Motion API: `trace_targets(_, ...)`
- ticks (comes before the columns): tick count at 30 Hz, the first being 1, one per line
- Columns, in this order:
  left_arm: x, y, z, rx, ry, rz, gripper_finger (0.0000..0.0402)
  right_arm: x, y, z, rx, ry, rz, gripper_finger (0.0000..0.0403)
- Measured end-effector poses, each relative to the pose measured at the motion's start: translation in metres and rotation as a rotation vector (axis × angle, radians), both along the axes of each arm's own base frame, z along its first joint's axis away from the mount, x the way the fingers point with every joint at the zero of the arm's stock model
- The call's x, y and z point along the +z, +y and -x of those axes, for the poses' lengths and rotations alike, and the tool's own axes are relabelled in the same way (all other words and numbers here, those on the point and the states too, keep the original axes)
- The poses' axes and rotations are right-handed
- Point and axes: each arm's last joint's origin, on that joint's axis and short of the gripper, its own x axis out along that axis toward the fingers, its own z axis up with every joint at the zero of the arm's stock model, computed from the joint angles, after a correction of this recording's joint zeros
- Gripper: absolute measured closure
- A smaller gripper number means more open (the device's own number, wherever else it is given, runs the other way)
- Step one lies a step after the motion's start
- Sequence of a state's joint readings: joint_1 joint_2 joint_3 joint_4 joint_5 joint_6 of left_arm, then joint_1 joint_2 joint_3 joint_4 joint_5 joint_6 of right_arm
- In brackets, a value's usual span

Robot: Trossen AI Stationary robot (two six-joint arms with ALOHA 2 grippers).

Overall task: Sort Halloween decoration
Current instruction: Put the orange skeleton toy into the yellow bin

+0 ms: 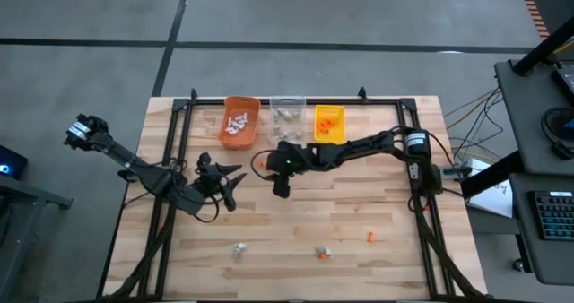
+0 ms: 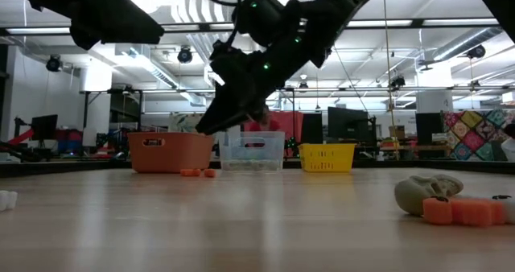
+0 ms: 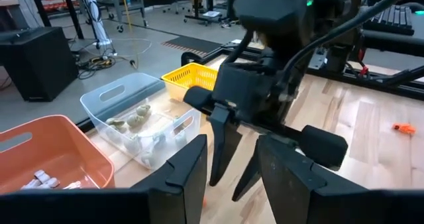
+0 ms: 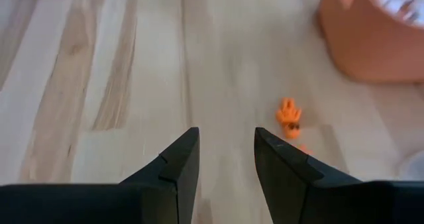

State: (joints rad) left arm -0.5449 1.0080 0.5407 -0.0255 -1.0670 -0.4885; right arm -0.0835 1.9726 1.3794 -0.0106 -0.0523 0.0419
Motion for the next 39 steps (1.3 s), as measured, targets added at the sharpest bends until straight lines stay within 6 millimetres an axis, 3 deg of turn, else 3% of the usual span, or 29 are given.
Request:
trace_targets(11,-0.003,-0.001,-0.002,0.020,0.010,-0.017,0.0284,-0.020,-0.006,0.015,-0.251,-0.039,0.167,0.0275)
trace_targets(20,-0.003,0.000,-0.002,0.064,0.007,-0.049,0.0284,-0.034,-0.004,0.011,-0.274,-0.049,0.102,0.0256)
trace_targets(30,-0.003,0.001,-0.002,0.066,0.021,-0.072,0.0284,-0.066,-0.002,0.004,-0.345,-0.050,0.013,0.0228)
trace_targets(39,-0.003,0.002,-0.003,0.070,0.024,-0.076,0.0284,-0.080,-0.003,-0.007,-0.399,-0.052,0.006,0.0239)
